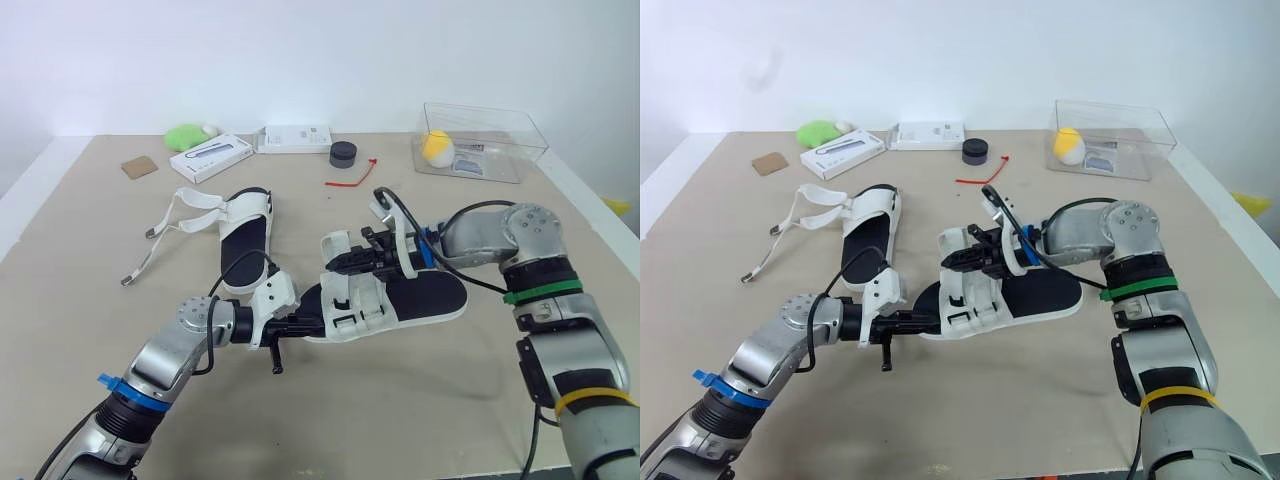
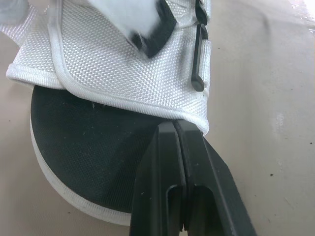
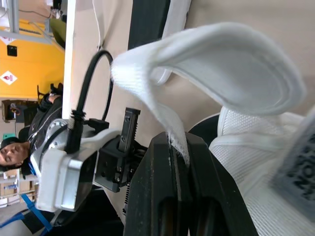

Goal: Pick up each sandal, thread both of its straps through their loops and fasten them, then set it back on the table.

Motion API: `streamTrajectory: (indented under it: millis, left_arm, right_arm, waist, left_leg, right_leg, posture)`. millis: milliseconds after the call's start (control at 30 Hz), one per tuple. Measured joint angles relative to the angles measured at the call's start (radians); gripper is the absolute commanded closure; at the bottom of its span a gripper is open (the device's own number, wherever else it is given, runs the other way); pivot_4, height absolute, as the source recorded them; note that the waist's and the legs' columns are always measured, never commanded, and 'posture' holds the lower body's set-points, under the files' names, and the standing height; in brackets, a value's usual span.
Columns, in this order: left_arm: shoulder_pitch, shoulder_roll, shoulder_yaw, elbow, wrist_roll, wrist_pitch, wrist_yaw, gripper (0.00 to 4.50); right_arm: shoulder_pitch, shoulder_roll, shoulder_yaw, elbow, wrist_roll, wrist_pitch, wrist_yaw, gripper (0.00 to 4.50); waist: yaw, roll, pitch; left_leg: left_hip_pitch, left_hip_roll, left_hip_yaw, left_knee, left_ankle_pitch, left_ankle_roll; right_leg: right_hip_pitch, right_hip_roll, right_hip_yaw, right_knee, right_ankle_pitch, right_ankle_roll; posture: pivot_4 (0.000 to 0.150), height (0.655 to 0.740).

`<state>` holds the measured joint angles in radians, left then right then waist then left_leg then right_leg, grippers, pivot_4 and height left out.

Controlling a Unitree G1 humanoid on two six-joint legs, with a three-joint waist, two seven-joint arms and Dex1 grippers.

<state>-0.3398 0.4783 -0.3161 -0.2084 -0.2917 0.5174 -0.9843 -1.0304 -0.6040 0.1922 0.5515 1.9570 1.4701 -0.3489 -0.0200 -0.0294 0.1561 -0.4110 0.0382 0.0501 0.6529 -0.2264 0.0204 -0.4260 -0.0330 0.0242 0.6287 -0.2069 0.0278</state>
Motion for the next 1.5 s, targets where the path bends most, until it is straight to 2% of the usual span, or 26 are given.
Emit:
streamTrajectory:
  millis: [833, 1267, 1367, 1500]
  left_arm:
    - [0.002, -0.005, -0.001, -0.002, 0.000, -0.001, 0.004, 4.50]
    - [0.009, -0.014, -0.002, -0.006, 0.000, -0.001, 0.014, 4.50]
    - [0.010, -0.019, -0.003, -0.006, 0.001, -0.001, 0.016, 4.50]
    - [0.010, -0.022, -0.004, -0.007, 0.001, -0.001, 0.017, 4.50]
  right_arm:
    - [0.043, 0.008, 0.028, -0.069, 0.000, 0.072, 0.059, 4.31]
    - [-0.028, 0.012, 0.045, 0.044, 0.000, 0.122, 0.128, 4.31]
    - [-0.022, 0.010, 0.047, 0.030, 0.000, 0.119, 0.126, 4.31]
    - [0.054, -0.006, 0.046, -0.084, 0.000, 0.056, 0.062, 4.31]
  waist:
    - [0.000, 0.000, 0.000]
    - [0.000, 0.000, 0.000]
    - [0.000, 0.000, 0.000]
    - [0.000, 0.000, 0.000]
  left_leg:
    - [-0.001, -0.002, 0.000, 0.000, 0.000, 0.001]
    - [-0.002, -0.005, -0.001, 0.000, -0.001, 0.001]
    - [-0.002, -0.006, -0.001, 0.000, -0.001, 0.001]
    - [-0.003, -0.008, -0.001, 0.000, -0.001, 0.001]
  right_leg:
    - [0.000, -0.002, 0.000, 0.000, -0.001, 0.002]
    - [0.000, -0.005, -0.001, 0.000, -0.001, 0.004]
    - [0.000, -0.007, -0.001, 0.000, -0.002, 0.005]
    - [0.000, -0.009, -0.001, -0.001, -0.002, 0.007]
  posture:
    - [0.150, 0.7400]
    - [0.150, 0.7400]
    - [0.150, 0.7400]
    - [0.150, 0.7400]
